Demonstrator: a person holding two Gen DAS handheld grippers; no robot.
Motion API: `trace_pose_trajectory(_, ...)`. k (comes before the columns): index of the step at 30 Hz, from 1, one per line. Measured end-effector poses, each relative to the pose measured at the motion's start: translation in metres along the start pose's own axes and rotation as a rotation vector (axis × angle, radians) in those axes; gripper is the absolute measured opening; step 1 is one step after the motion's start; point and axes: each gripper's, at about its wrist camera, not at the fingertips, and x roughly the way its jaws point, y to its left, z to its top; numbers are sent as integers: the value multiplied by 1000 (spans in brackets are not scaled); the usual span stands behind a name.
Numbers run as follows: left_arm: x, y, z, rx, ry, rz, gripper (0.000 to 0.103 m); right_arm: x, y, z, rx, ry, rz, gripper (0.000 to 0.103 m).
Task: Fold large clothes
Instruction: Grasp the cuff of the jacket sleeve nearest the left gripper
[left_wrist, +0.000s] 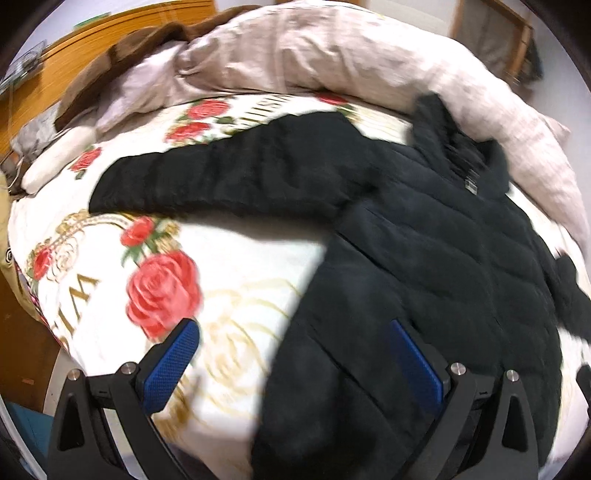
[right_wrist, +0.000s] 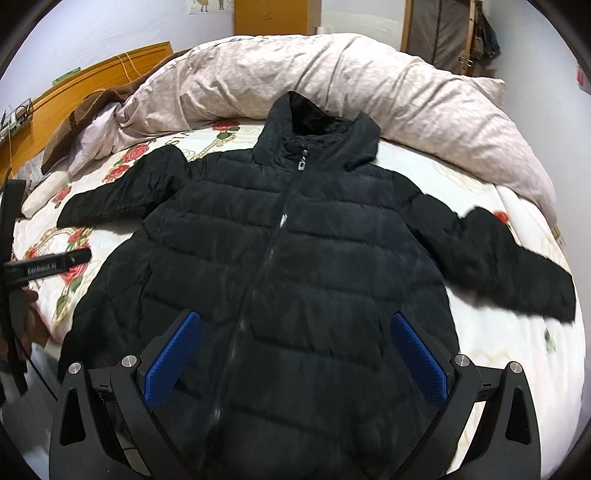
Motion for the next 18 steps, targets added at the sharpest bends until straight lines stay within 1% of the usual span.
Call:
trace_pose_trajectory(6, 37, 46, 36, -93, -9, 51, 103, 42, 5, 22, -14, 39, 2, 102)
trace_pose_trajectory(9, 55, 69, 51, -137, -4, 68, 99, 60, 5, 30, -18, 59, 0, 102)
trace_pose_trajectory(14, 87, 107, 69, -228, 19, 81, 85, 91, 3, 42, -11, 106, 31, 102)
trace_pose_trajectory(18, 108, 133, 80, -303, 20, 87, 83, 114, 1, 48, -13, 146, 52, 102)
